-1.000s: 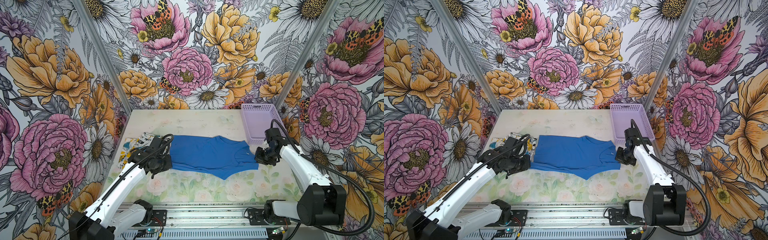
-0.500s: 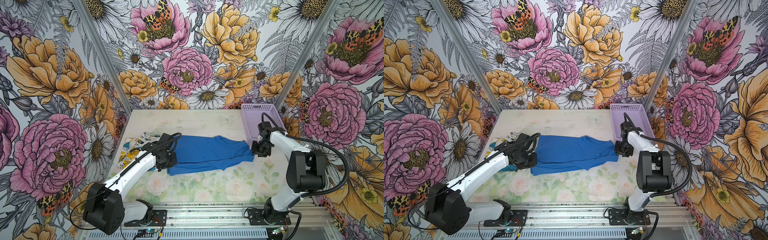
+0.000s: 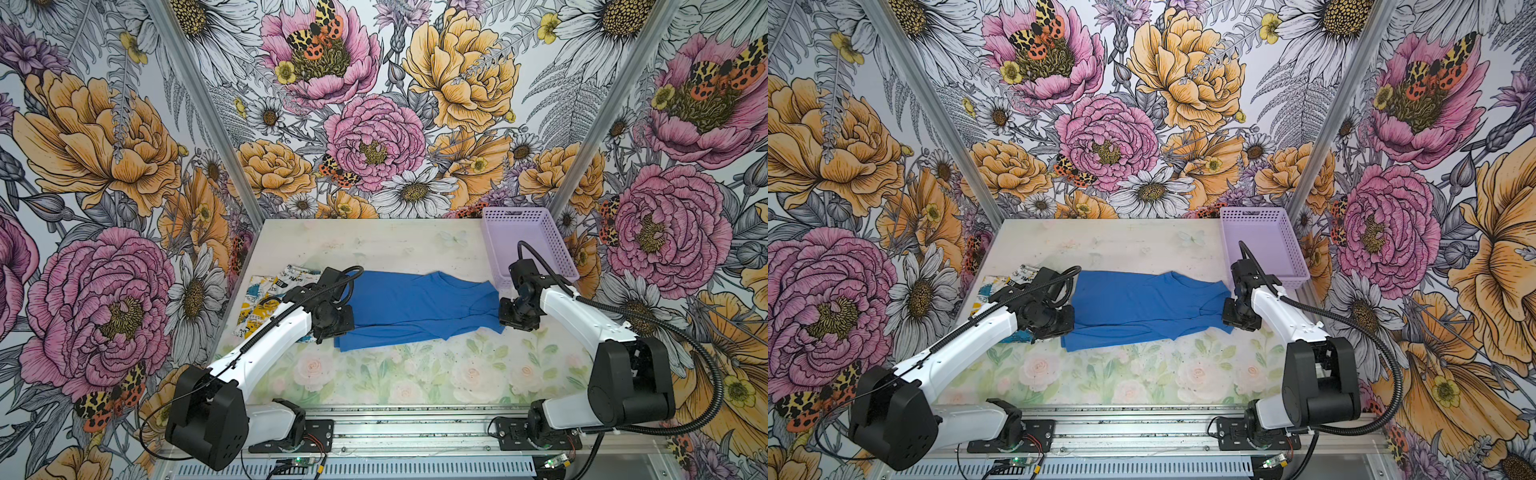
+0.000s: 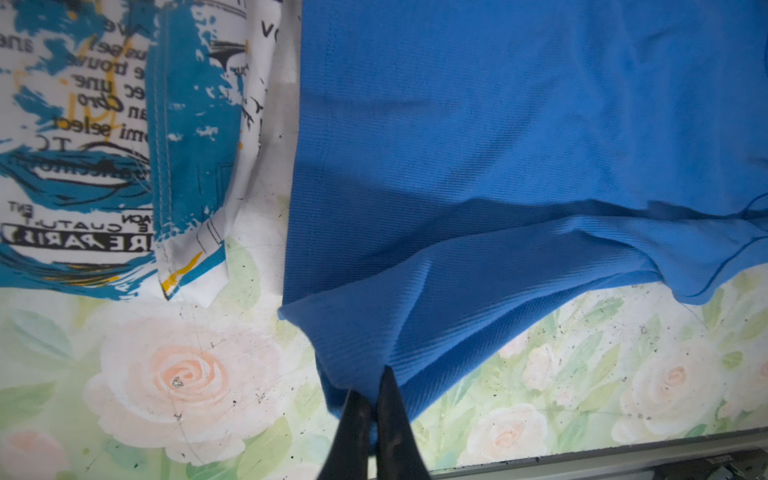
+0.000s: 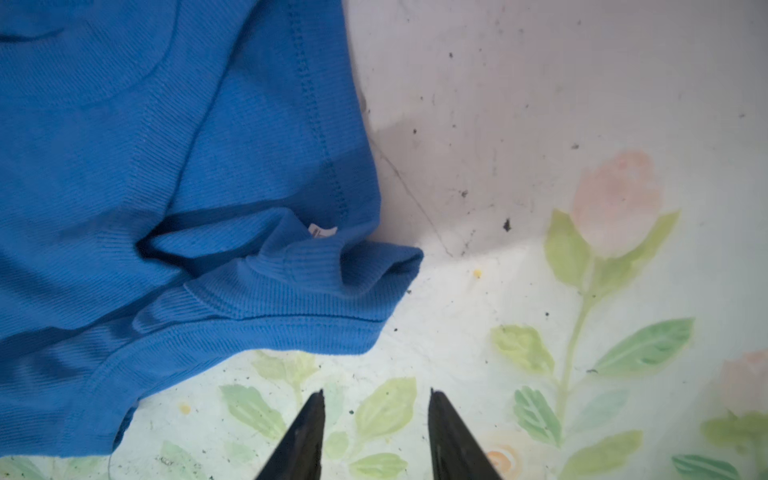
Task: Fold and stack the mixed laundry pile
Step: 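Lift the blue T-shirt's near edge with both grippers, raising it high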
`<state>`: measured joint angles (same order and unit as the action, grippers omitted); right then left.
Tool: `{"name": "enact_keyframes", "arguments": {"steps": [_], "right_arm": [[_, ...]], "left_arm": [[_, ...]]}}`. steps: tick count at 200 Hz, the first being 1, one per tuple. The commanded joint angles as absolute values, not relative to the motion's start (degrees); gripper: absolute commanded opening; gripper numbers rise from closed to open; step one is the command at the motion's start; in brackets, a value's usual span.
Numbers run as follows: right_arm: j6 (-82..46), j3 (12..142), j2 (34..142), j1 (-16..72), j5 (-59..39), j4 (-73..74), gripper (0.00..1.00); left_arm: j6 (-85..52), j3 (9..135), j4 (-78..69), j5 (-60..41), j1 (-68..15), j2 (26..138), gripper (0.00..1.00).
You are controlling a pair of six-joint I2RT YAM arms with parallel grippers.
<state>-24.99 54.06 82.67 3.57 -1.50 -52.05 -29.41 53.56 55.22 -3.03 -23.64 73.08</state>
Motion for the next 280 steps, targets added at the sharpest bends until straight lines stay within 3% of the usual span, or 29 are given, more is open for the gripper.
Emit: {"name": "enact_keyframes", "arguments": {"steps": [1, 97, 123, 158, 166, 217, 280], "right_arm": [[-25.7, 51.5, 83.6, 1.7, -2.6, -47.5, 0.42], [-27.2, 45.5, 86.3, -1.0, -11.1, -33.8, 0.41], [-27.2, 45.3, 87.4, -1.7, -11.7, -33.3, 0.27], [-27.7, 45.2, 84.4, -2.4, -13.5, -35.0, 0.00], [-27.9, 45.8, 82.8, -2.6, -14.2, -36.7, 0.00], [-27.8, 60.3, 70.8, -3.4, -16.6, -54.8, 0.00], [-28.5, 84.9, 68.2, -7.0, -19.2, -68.2, 0.00]], "left_arm": [[-27.9, 53.4, 54.2, -3.8, -22.9, 72.1, 0.00], [-28.5, 54.4, 54.3, -3.2, -22.7, 72.3, 0.00], [-28.8, 54.0, 54.2, -3.2, -22.7, 72.0, 0.00], [-29.0, 54.4, 54.3, -3.1, -22.6, 71.2, 0.00], [-29.2, 54.8, 54.4, -3.3, -22.6, 70.9, 0.00], [-28.3, 64.0, 57.7, -1.7, -22.4, 66.0, 0.00], [-23.0, 79.2, 58.8, 5.0, -21.7, 61.7, 0.00]]}}
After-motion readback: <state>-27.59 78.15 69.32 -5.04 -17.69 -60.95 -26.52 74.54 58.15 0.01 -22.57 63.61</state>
